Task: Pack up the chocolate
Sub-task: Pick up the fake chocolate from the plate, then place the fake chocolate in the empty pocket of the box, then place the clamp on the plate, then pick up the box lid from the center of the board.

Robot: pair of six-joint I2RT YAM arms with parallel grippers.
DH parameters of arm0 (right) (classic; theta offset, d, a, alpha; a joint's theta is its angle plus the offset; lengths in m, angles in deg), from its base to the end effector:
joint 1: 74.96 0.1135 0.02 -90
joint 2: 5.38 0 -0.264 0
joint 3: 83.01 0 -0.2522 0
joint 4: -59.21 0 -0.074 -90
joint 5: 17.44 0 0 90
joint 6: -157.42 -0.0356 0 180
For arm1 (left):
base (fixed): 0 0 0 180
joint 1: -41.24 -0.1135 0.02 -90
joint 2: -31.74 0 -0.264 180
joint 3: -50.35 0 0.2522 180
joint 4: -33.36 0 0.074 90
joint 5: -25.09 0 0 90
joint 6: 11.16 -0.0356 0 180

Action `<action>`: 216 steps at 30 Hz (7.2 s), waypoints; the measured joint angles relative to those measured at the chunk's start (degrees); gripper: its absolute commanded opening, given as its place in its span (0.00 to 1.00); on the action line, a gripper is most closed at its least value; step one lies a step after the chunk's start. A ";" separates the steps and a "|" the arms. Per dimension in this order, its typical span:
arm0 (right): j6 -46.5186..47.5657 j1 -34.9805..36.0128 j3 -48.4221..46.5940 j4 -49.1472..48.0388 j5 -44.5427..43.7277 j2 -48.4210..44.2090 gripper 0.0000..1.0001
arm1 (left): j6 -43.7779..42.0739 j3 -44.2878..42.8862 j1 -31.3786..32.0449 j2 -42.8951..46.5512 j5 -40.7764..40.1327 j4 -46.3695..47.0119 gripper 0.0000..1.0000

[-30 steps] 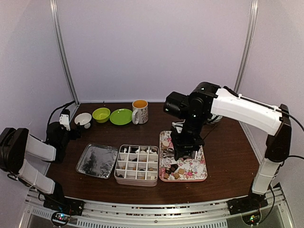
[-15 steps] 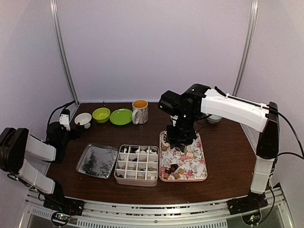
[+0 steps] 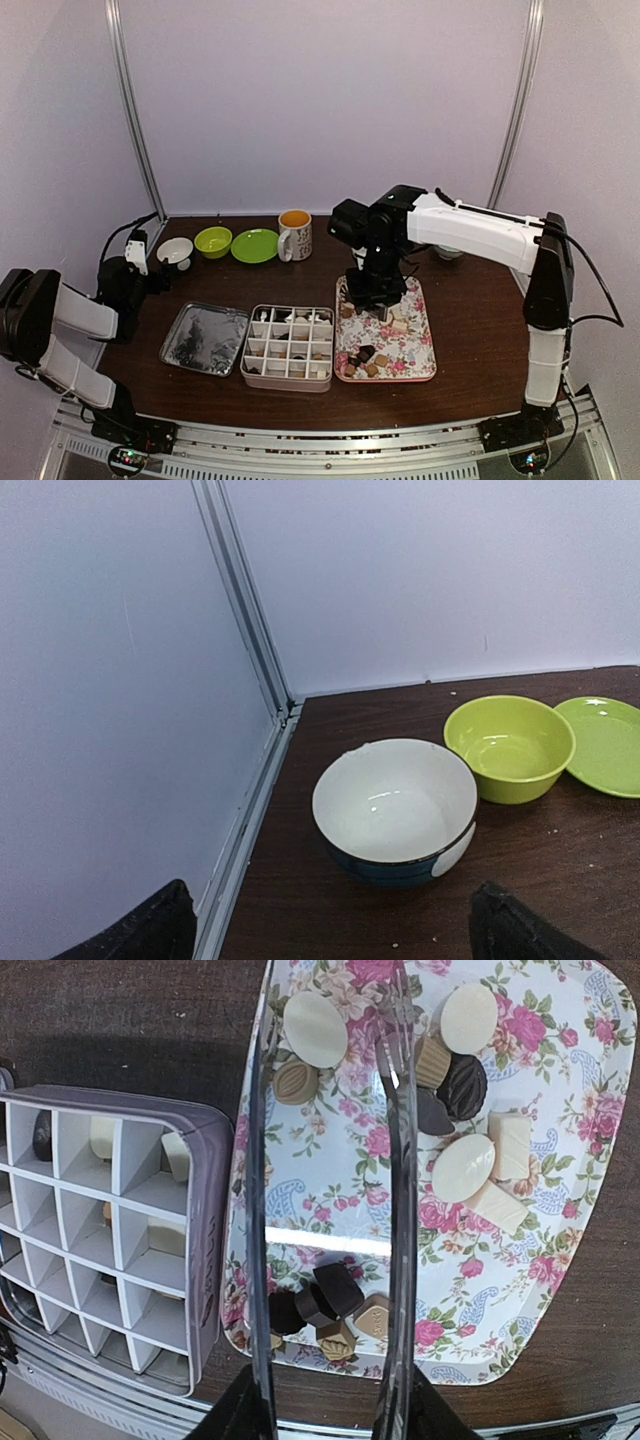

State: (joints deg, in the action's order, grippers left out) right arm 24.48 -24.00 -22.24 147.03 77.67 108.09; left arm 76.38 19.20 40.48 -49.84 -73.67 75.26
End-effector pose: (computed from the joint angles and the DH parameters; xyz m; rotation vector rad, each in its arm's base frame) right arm 0.2439 0.3058 0.2726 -0.2265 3.0937 0.2518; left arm 0.2499 0.0087 0.1641 -0.0878 1.7187 0.1730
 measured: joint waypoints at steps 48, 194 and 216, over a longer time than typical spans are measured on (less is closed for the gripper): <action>3.32 -1.18 0.57 1.33 3.87 -3.15 0.24 | 0.00 0.00 0.00 0.00 0.00 0.00 0.98; 18.21 -11.04 18.18 -17.62 -9.14 -21.42 0.74 | 0.00 0.00 0.00 0.00 0.00 0.02 0.98; 27.89 -10.05 50.77 -60.78 -20.20 -43.19 0.74 | 0.00 0.00 0.00 0.00 0.00 0.02 0.98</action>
State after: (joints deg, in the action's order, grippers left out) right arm 52.37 -34.05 28.53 86.25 57.47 64.90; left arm 76.38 19.20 40.48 -49.84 -73.67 75.28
